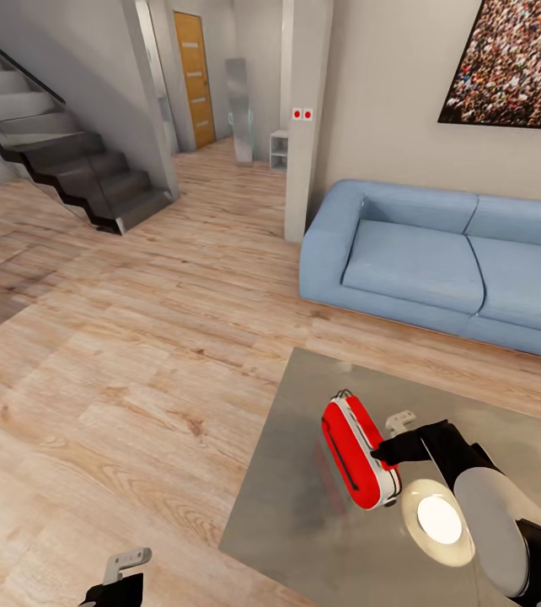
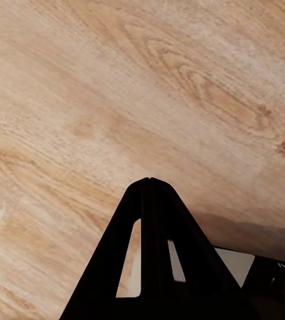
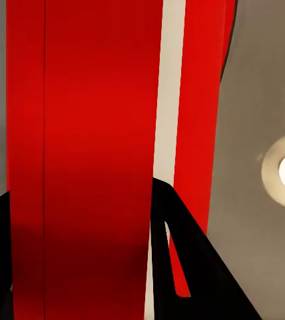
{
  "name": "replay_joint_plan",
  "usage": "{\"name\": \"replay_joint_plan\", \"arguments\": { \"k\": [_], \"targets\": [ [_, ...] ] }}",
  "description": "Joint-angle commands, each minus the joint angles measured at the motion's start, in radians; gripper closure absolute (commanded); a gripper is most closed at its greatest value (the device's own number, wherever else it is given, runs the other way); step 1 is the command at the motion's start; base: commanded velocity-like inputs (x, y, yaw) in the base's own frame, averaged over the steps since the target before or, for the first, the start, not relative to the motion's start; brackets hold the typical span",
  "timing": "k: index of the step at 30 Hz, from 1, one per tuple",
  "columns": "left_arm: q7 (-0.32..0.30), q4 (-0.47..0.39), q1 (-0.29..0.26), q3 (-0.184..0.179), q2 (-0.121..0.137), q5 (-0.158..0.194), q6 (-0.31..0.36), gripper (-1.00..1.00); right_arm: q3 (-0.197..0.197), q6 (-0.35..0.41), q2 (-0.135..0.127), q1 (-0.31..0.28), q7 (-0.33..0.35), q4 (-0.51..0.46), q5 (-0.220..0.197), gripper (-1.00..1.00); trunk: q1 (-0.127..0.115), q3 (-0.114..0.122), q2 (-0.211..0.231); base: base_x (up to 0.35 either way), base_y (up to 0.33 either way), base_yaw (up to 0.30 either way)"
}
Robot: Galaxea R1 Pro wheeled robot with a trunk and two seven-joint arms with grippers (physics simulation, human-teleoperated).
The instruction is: Turn on the radio receiver that's on the table in the living room.
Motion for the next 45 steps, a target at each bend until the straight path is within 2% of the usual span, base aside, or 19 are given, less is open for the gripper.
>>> {"name": "replay_joint_plan", "arguments": {
  "k": [1, 11, 27, 38, 45],
  "targets": [
    [0.0, 0.0, 0.0, 0.0, 0.0, 0.0, 0.0, 1.0, -0.001, 0.001, 0.0, 0.0, 0.0, 0.0, -0.005, 1.0, 0.004, -0.003, -0.007, 0.0, 0.0, 0.0],
    [0.0, 0.0, 0.0, 0.0, -0.001, 0.0, 0.0, 1.0, -0.001, 0.002, 0.0, 0.0, 0.0, 0.001, -0.005, 1.0, 0.042, -0.035, -0.077, 0.0, 0.0, 0.0],
    [0.0, 0.0, 0.0, 0.0, -0.001, 0.0, 0.0, 1.0, -0.001, 0.002, 0.0, 0.0, -0.005, 0.002, -0.005, 1.0, 0.042, -0.035, -0.077, 0.0, 0.0, 0.0],
    [0.0, 0.0, 0.0, 0.0, -0.001, 0.0, 0.0, 1.0, -0.001, 0.002, 0.0, 0.0, -0.009, 0.002, -0.005, 1.0, 0.084, -0.069, -0.154, 0.0, 0.0, 0.0],
    [0.0, 0.0, 0.0, 0.0, -0.001, 0.0, 0.001, 1.0, -0.001, 0.002, 0.001, 0.0, -0.009, 0.007, -0.005, 1.0, 0.084, -0.069, -0.154, 0.0, 0.0, 0.0]
  ]
}}
